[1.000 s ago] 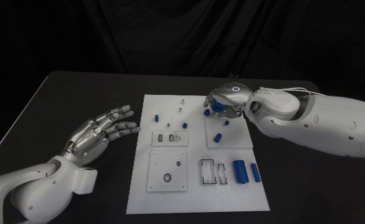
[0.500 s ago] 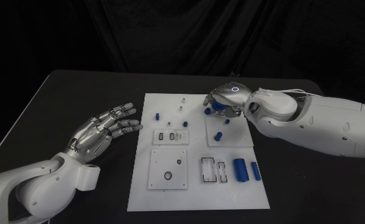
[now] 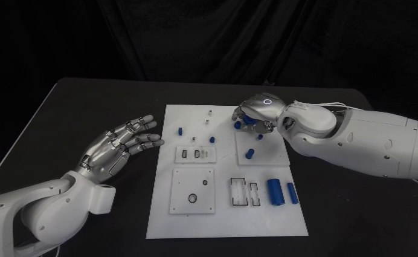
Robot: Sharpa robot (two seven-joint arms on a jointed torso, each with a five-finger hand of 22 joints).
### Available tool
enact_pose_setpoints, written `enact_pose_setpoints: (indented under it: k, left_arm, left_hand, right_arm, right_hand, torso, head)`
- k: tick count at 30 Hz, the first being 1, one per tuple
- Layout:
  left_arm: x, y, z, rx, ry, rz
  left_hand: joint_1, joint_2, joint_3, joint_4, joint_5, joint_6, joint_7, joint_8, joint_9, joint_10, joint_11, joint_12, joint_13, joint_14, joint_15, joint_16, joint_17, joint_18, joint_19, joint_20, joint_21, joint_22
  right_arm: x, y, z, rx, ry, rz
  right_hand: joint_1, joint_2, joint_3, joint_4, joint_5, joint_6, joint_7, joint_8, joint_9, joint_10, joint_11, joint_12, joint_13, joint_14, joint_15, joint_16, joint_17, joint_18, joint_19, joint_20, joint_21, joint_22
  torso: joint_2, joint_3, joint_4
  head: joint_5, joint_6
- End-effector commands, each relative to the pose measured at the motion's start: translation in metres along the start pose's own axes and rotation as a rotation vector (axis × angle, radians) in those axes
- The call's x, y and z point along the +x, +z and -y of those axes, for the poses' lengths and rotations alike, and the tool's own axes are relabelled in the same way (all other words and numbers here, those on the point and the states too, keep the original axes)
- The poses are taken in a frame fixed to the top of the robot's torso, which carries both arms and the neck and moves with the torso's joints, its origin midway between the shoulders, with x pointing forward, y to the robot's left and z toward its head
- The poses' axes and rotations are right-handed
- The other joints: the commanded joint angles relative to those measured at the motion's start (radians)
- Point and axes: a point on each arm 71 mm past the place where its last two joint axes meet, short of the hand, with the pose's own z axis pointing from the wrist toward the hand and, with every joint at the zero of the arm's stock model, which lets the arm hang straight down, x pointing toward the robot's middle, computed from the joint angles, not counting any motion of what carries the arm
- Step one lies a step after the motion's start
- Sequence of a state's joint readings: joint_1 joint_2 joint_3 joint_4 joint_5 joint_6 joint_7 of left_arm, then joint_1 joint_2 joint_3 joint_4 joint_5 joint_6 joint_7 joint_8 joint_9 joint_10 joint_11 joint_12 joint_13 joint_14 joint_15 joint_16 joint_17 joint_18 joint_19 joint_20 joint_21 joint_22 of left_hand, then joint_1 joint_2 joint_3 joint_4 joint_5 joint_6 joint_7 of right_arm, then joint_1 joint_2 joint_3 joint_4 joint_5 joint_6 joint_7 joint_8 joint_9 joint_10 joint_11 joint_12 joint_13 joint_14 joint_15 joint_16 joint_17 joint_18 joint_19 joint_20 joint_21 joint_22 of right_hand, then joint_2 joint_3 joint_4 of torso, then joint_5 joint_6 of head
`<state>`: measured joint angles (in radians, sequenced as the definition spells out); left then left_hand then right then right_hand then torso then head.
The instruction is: Assemble the parts on the task board
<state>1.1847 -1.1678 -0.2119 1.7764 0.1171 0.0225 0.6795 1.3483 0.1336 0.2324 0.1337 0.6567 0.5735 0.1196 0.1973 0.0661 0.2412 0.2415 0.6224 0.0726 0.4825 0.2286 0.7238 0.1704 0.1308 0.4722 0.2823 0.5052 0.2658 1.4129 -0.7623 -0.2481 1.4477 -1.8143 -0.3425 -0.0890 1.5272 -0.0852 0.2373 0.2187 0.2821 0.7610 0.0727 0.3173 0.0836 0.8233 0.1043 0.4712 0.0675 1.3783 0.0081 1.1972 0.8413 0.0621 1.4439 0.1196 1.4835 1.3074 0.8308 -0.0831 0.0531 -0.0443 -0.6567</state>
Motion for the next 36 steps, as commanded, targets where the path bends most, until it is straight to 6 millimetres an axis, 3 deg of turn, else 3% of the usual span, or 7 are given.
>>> enact_pose_setpoints:
  k: [1,12,15,18,24,36]
  left_arm:
    - [0.001,0.0,0.01,0.148,-0.017,-0.013]
    - [0.0,0.001,0.009,0.137,-0.014,-0.012]
    - [-0.001,0.002,0.009,0.134,-0.014,-0.012]
    - [-0.001,0.002,0.009,0.131,-0.014,-0.013]
    - [-0.002,0.001,0.009,0.127,-0.014,-0.012]
    - [-0.002,0.001,0.009,0.121,-0.011,-0.008]
  left_hand:
    - [-0.008,0.005,0.007,0.001,0.005,-0.007,-0.001,-0.005,-0.001,0.002,0.006,0.004,0.0,-0.007,-0.001,0.002,-0.001,-0.007,-0.007,-0.002,-0.005,-0.001]
    - [-0.01,0.008,0.013,-0.002,0.005,-0.011,0.001,-0.006,-0.002,0.003,0.009,0.005,0.001,-0.009,0.0,0.002,-0.002,-0.007,-0.009,-0.002,-0.006,-0.002]
    - [-0.01,0.008,0.015,-0.003,0.004,-0.011,0.002,-0.006,-0.002,0.003,0.01,0.005,0.001,-0.01,0.0,0.003,-0.002,-0.007,-0.01,-0.002,-0.006,-0.003]
    - [-0.011,0.008,0.016,-0.003,0.004,-0.011,0.003,-0.007,-0.002,0.003,0.011,0.006,0.001,-0.011,0.001,0.002,-0.003,-0.007,-0.011,-0.001,-0.007,-0.003]
    - [-0.012,0.01,0.021,-0.005,0.004,-0.011,0.004,-0.007,-0.001,0.003,0.014,0.007,0.001,-0.014,0.001,0.002,-0.003,-0.008,-0.014,-0.001,-0.008,-0.004]
    - [-0.014,0.01,0.023,-0.007,0.003,-0.009,0.006,-0.006,-0.001,0.004,0.015,0.007,0.001,-0.016,0.002,0.002,-0.004,-0.008,-0.016,-0.001,-0.009,-0.004]
  right_arm:
    - [0.0,0.001,-0.002,-0.018,-0.005,0.03]
    - [0.002,0.004,-0.006,-0.044,-0.003,0.05]
    - [0.002,0.005,-0.006,-0.049,-0.003,0.053]
    - [0.002,0.006,-0.007,-0.052,-0.003,0.065]
    - [-0.002,0.004,-0.006,-0.055,0.002,0.115]
    - [-0.04,0.018,-0.01,-0.051,0.023,0.24]
  right_hand:
    - [0.0,0.006,0.012,0.0,-0.003,0.013,0.001,-0.009,0.002,0.018,-0.002,-0.01,-0.001,0.009,-0.003,0.008,0.006,-0.019,0.007,-0.004,0.005,0.094]
    - [-0.001,0.005,0.05,-0.003,-0.004,0.1,0.015,0.006,0.028,0.105,-0.019,-0.055,-0.002,0.015,-0.016,0.011,0.02,-0.02,0.011,-0.016,0.006,0.102]
    - [-0.001,0.009,0.057,-0.01,-0.006,0.159,0.024,0.031,0.049,0.14,-0.027,-0.073,-0.002,0.019,-0.023,0.012,0.027,-0.021,0.016,-0.021,0.008,0.109]
    - [0.008,0.016,0.067,-0.028,-0.006,0.192,0.022,0.045,0.07,0.19,-0.038,-0.092,-0.001,0.025,-0.03,0.014,0.035,-0.022,0.017,-0.029,0.008,0.112]
    - [0.01,0.019,0.071,-0.045,-0.008,0.218,0.024,0.058,0.095,0.244,-0.048,-0.123,-0.001,0.032,-0.032,0.016,0.045,-0.024,0.024,-0.033,0.012,0.122]
    - [0.012,0.01,0.076,-0.059,-0.015,0.235,0.027,0.058,0.121,0.286,-0.049,-0.168,-0.001,0.038,-0.03,0.017,0.056,-0.026,0.029,-0.03,0.014,0.13]
  torso:
    - [-0.001,-0.0001,0.0]
    - [-0.002,0.0004,-0.0021]
    - [-0.002,0.0008,-0.001]
    - [-0.002,0.001,-0.0014]
    - [-0.002,0.001,-0.002]
    - [-0.003,0.0011,-0.0041]
  head:
    - [-0.001,-0.002]
    - [0.001,-0.005]
    - [0.0,-0.005]
    - [0.0,-0.005]
    - [0.005,-0.004]
    - [0.011,-0.003]
